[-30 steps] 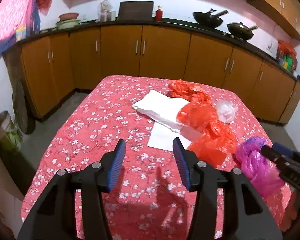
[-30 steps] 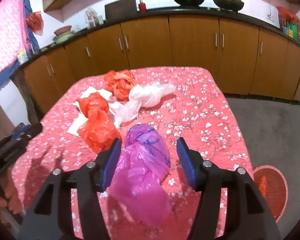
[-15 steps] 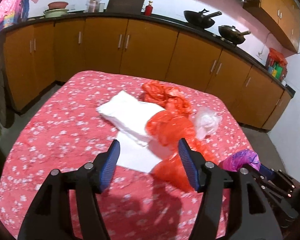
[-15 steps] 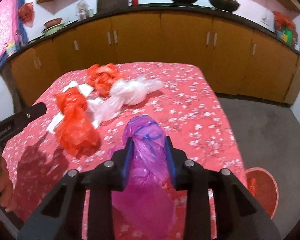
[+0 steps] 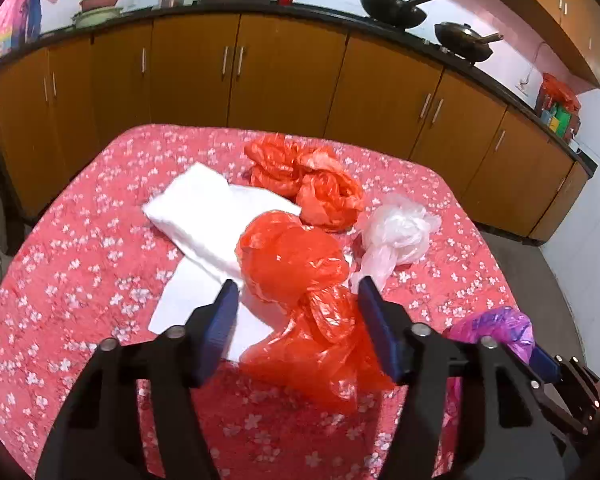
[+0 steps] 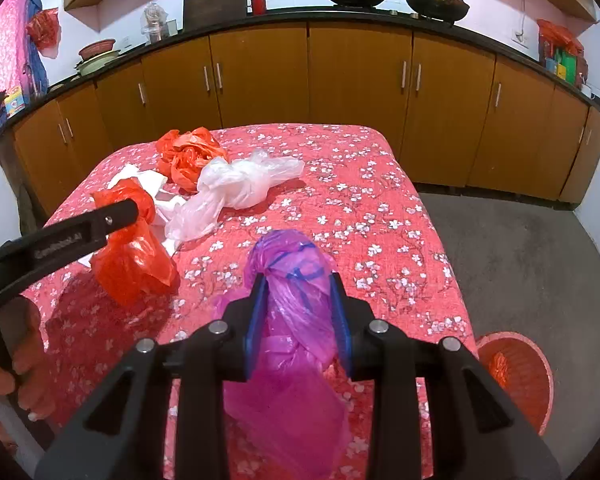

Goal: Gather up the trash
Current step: 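Grasp the orange-red bag with the left tool while the right tool holds the purple bag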

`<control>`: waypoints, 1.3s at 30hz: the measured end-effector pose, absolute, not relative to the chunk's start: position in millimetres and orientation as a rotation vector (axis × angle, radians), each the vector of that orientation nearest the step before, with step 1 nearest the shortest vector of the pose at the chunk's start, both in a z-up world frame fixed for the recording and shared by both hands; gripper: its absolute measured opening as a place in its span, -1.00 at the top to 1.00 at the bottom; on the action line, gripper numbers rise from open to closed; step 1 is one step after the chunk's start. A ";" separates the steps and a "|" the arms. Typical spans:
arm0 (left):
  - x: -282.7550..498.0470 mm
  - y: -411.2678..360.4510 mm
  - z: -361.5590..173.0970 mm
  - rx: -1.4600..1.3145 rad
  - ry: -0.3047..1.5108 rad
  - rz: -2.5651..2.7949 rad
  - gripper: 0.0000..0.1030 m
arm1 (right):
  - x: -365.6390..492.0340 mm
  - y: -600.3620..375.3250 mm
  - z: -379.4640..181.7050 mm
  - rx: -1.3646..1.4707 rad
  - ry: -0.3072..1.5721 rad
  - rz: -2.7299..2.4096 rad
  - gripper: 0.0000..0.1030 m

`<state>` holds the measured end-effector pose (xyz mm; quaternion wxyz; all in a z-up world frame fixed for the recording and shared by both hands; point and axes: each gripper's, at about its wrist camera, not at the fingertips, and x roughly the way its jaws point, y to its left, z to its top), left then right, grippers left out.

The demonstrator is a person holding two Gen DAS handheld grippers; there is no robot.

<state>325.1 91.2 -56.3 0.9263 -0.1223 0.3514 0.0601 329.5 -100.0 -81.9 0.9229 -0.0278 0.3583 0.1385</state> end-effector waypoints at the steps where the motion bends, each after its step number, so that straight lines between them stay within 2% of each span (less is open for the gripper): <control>1: 325.0 92.3 -57.6 -0.250 0.725 0.127 -0.03 | 329.2 -100.0 -82.1 -0.056 0.736 0.285 0.39; 4: 325.0 94.4 -62.6 -0.236 0.745 0.146 0.22 | 329.2 -99.8 -82.2 -0.059 0.735 0.283 0.39; 8: 324.7 97.3 -67.5 -0.228 0.766 0.154 0.71 | 329.3 -99.8 -81.6 -0.062 0.733 0.282 0.39; 10: 321.8 100.3 -65.6 -0.225 0.755 0.154 0.76 | 329.1 -99.7 -81.1 -0.059 0.731 0.285 0.40; 23: 294.2 113.7 -25.8 -0.174 0.634 0.153 0.79 | 322.3 -95.3 -52.4 -0.020 0.654 0.291 0.40; 39: 274.0 89.6 -6.0 -0.123 0.608 0.147 0.79 | 299.6 -120.7 -26.1 -0.004 0.598 0.269 0.40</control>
